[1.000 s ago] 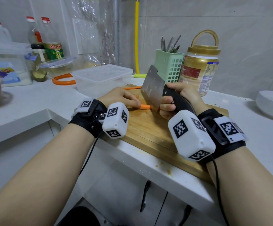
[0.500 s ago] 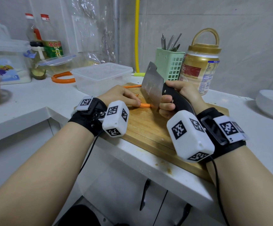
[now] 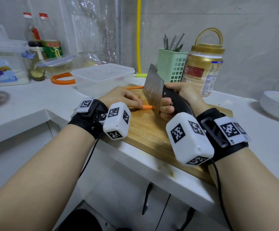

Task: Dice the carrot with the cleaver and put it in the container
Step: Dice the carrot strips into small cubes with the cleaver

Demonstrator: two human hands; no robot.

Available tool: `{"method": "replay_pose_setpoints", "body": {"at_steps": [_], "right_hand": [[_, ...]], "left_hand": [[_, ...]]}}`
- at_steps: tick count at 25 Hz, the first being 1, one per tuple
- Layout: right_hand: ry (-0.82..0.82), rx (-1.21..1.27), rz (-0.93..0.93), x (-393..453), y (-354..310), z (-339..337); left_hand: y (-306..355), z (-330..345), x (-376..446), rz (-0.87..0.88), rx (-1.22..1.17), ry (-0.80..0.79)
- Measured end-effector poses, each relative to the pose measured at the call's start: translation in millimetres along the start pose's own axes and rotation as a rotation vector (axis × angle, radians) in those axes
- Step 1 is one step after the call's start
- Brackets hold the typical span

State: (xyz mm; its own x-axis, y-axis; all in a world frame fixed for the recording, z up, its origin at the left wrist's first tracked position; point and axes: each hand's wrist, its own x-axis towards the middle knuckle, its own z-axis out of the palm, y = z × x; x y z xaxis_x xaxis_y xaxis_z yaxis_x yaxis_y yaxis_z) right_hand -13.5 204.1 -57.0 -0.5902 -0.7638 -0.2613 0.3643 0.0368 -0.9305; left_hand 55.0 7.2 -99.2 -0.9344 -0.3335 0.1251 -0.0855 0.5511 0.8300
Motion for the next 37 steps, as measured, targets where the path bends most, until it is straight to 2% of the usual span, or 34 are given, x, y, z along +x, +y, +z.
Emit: {"method": "replay_pose_setpoints", "body": {"at_steps": [6,15,23,29,37], "right_hand": [[0.046,-0.102,0.016,11.7,2.1,8.8],[0.001,-0.104,-0.011,12.0,4.0,4.4],[-0.036,0.013,-0.011,9.9,5.3,0.0],[-0.062,0.105,-0.083,4.5,5.2,2.5],[-0.073,0.108,-0.074,1.9,6.3,5.0]], "left_hand": [[-0.5,-0.3,1.3,-0.015,-0.006,-0.008],[0.0,0.9,2.8,-0.026,0.004,0.037],[-1.4,0.8,1.3,-0.007,-0.018,0.066],[-6.4,1.3,-1.8,-0.042,-0.257,0.146],[-10.0,-0.4,1.3,-0.051,-0.211,0.159]]}}
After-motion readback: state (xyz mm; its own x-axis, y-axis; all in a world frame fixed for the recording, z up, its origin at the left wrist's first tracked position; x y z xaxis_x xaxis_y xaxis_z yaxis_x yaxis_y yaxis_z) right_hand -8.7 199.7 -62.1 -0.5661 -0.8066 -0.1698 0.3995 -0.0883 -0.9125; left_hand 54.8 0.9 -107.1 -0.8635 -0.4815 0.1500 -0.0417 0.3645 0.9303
